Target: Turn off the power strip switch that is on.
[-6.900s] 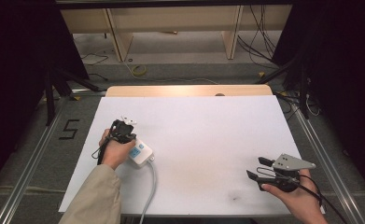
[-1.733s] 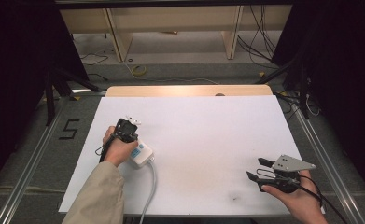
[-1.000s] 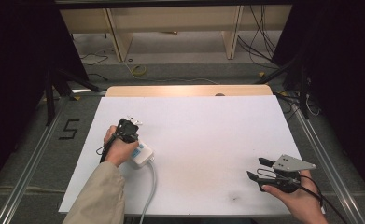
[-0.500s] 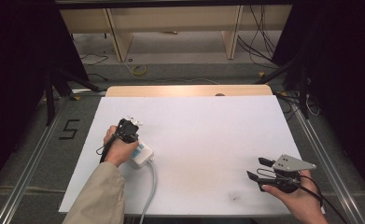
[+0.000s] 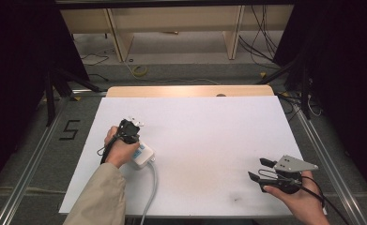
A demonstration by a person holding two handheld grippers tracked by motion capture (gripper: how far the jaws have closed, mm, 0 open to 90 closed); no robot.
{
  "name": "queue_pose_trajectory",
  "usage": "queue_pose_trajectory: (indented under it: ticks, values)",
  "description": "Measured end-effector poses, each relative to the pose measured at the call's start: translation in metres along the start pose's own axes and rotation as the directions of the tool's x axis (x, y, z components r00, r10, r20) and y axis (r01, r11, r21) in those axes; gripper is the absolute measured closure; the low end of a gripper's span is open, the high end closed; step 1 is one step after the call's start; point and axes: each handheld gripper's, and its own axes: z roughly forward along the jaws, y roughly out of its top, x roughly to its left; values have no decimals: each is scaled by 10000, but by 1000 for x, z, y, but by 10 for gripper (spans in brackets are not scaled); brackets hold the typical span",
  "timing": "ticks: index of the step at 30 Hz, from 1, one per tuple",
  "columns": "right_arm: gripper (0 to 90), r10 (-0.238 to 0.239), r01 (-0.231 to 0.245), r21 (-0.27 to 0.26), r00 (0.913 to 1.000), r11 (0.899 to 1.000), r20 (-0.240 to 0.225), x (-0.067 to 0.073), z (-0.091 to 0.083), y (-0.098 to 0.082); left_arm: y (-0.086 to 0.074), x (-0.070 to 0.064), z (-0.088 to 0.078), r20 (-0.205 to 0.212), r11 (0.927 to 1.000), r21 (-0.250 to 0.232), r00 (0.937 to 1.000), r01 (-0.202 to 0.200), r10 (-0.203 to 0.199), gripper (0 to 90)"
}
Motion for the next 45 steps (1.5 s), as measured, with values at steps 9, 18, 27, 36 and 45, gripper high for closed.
queue_pose_trajectory:
  ticks: [9,18,27,36,45]
  values:
    - [338,6,-6,-7,10000,10000,-3,0,0,0,0,0,1,-107,10000,-44,9999,-31,31,900]
    - [338,6,-6,-9,10000,10000,5,0,0,0,0,1,1,-71,10000,-21,10000,-62,62,900]
    - [338,17,-17,-6,10000,10000,5,0,0,0,0,2,1,21,10000,-61,10000,45,-45,900]
    - [337,34,-34,-18,10000,10000,2,-1,0,0,2,0,0,110,9999,-149,9999,-65,67,900]
    - [338,27,-27,-19,10000,10000,1,-1,0,0,-1,5,-6,69,9996,-277,10000,51,-50,900]
